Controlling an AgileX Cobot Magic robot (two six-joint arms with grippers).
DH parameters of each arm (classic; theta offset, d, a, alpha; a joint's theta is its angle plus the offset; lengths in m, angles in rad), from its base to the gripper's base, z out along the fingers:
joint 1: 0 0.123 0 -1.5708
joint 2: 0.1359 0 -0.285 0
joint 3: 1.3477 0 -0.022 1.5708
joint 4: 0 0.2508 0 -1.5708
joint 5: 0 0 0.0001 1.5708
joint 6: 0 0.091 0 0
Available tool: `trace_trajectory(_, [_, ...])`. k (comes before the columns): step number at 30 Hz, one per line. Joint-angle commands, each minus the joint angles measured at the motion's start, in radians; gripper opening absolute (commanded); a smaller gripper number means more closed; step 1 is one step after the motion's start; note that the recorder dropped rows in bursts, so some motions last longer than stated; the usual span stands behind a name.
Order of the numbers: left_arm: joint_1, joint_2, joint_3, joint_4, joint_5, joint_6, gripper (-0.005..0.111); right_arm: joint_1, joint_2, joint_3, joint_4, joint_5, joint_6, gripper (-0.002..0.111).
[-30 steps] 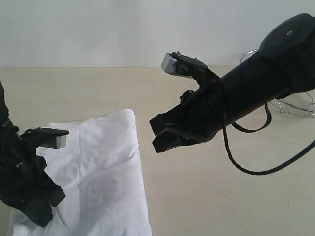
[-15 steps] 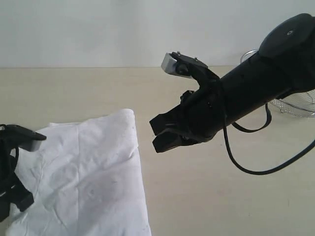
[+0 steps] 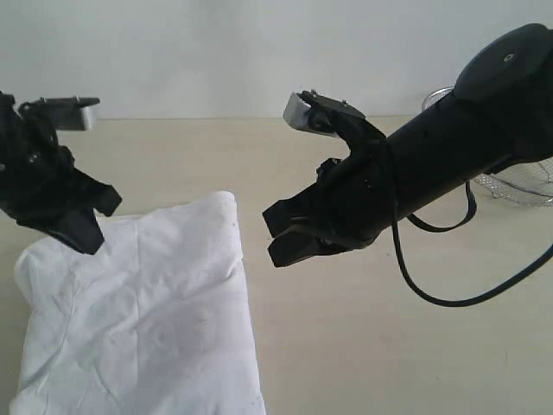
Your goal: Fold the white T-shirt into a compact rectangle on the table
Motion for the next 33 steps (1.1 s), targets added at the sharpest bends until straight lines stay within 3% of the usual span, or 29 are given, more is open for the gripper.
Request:
trace_trajectory(1, [0.001, 0.111, -0.007, 0.012, 0.014, 0.015, 0.004, -0.001, -0.011, 0.004, -0.001, 0.002, -0.007, 0.0])
trace_trajectory(6, [0.001, 0.168, -0.007, 0.042, 0.003, 0.015, 0.004, -0.001, -0.011, 0.004, -0.001, 0.009, -0.005, 0.0])
trace_trajectory(14, [0.005, 0.215, -0.007, 0.222, 0.003, -0.052, 0.004, -0.001, -0.011, 0.004, -0.001, 0.009, -0.005, 0.0])
trace_trajectory(24, [0.1, 0.217, -0.007, 0.266, -0.004, -0.074, 0.004, -0.001, -0.011, 0.004, -0.001, 0.009, 0.016, 0.0])
trace_trajectory(27, [0.119, 0.201, -0.017, 0.22, 0.014, -0.069, 0.004, -0.003, -0.011, 0.004, -0.001, -0.021, 0.071, 0.0])
trace_trajectory(30, [0.121, 0.153, -0.023, 0.163, 0.014, -0.038, 0.004, -0.03, -0.007, 0.004, 0.003, -0.027, 0.079, 0.012])
trace_trajectory(33, [0.121, 0.086, -0.038, 0.069, 0.016, -0.016, 0.004, -0.08, -0.007, 0.004, 0.005, -0.018, 0.097, 0.037])
